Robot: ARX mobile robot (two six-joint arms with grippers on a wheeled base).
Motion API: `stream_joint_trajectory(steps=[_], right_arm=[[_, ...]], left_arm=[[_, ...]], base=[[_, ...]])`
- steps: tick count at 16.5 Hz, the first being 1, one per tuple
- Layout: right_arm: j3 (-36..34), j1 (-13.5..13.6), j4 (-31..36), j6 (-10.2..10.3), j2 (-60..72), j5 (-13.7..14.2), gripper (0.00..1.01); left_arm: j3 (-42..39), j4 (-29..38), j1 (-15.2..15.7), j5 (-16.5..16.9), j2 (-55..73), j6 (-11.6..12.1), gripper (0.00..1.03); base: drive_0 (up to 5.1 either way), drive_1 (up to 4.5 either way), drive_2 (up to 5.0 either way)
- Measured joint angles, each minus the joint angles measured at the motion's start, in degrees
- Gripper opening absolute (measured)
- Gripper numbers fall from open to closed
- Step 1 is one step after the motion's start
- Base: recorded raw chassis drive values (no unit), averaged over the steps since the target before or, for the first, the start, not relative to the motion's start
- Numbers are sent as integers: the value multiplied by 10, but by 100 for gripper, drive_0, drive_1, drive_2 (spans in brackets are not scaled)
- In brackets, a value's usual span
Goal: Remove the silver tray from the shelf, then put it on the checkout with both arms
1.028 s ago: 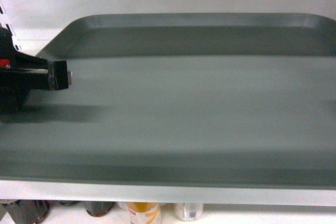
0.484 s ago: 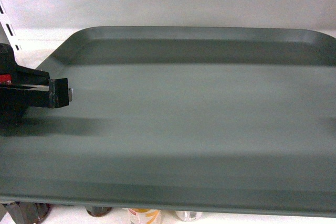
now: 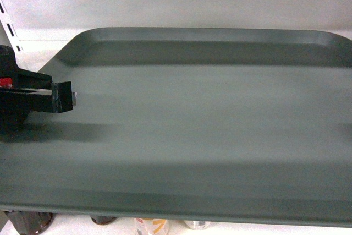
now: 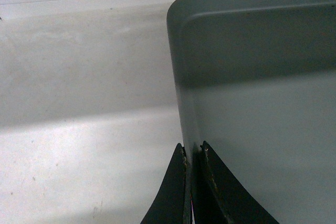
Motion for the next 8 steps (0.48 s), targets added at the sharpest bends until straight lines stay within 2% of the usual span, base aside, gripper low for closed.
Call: stream_joint_trajectory(steps=[8], right_arm=[[-1,0,0,0,0,0,2]], left_arm=[[-1,0,0,0,-2,1,4]], base=[[14,-403,432]])
